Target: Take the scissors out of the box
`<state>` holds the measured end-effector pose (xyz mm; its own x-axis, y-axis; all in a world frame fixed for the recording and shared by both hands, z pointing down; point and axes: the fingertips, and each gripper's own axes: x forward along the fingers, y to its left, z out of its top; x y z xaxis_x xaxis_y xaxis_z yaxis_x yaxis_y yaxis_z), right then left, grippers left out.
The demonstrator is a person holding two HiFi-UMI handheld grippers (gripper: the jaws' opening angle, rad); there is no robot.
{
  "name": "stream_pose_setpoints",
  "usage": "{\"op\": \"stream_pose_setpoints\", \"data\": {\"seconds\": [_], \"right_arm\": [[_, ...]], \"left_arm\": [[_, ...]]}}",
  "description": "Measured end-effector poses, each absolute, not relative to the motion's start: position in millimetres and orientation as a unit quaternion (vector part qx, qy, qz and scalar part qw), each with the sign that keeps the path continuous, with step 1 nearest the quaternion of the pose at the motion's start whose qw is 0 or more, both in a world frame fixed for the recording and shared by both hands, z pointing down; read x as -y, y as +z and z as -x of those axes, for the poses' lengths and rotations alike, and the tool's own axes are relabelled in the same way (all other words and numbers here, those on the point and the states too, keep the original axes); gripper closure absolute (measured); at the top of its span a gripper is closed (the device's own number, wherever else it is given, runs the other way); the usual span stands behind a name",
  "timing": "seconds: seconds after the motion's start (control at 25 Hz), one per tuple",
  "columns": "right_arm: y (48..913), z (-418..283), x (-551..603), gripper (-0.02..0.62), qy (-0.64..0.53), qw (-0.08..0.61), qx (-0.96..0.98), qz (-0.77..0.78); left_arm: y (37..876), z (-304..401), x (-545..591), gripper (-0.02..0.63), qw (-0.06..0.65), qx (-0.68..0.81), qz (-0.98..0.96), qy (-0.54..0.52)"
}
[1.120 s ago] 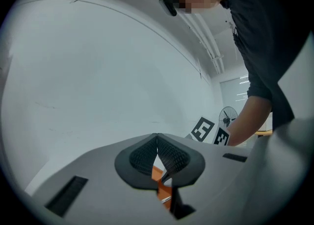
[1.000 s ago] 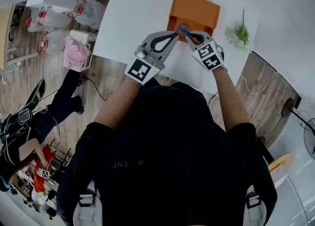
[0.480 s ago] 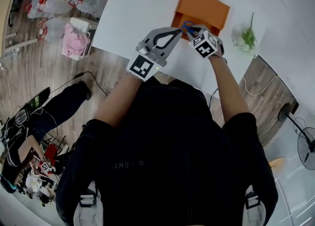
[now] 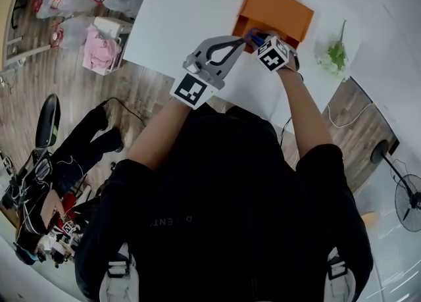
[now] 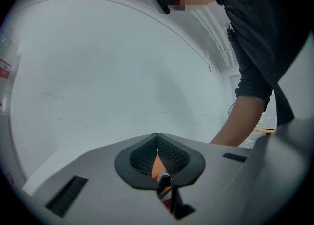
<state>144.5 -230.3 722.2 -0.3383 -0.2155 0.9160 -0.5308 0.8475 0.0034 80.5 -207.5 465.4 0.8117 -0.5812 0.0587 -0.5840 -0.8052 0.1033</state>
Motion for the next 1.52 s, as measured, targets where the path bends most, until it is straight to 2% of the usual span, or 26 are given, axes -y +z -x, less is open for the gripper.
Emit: {"op": "stream_pose_setpoints", "data": {"seconds": [0.2, 0.52, 1.52], "right_arm": [[738.1, -147.2, 225.8, 0.469, 0.144, 0.551, 0.794, -0.214], [740.1, -146.8, 222.9, 0.500, 0.141, 0.556, 0.794, -0.203], [631.3, -130.8, 231.2, 0.502, 0.099, 0.399, 0.857, -0.311]], "left_arm": [[467.0, -78.7, 210.6, 0.586, 0.059, 0.308, -0.949, 0.016], [465.9, -77.4, 212.6, 0.586, 0.060, 0.312, -0.948, 0.017], [427.1, -82.5, 199.0, 0.586, 0.018, 0.286, -0.958, 0.007]]}}
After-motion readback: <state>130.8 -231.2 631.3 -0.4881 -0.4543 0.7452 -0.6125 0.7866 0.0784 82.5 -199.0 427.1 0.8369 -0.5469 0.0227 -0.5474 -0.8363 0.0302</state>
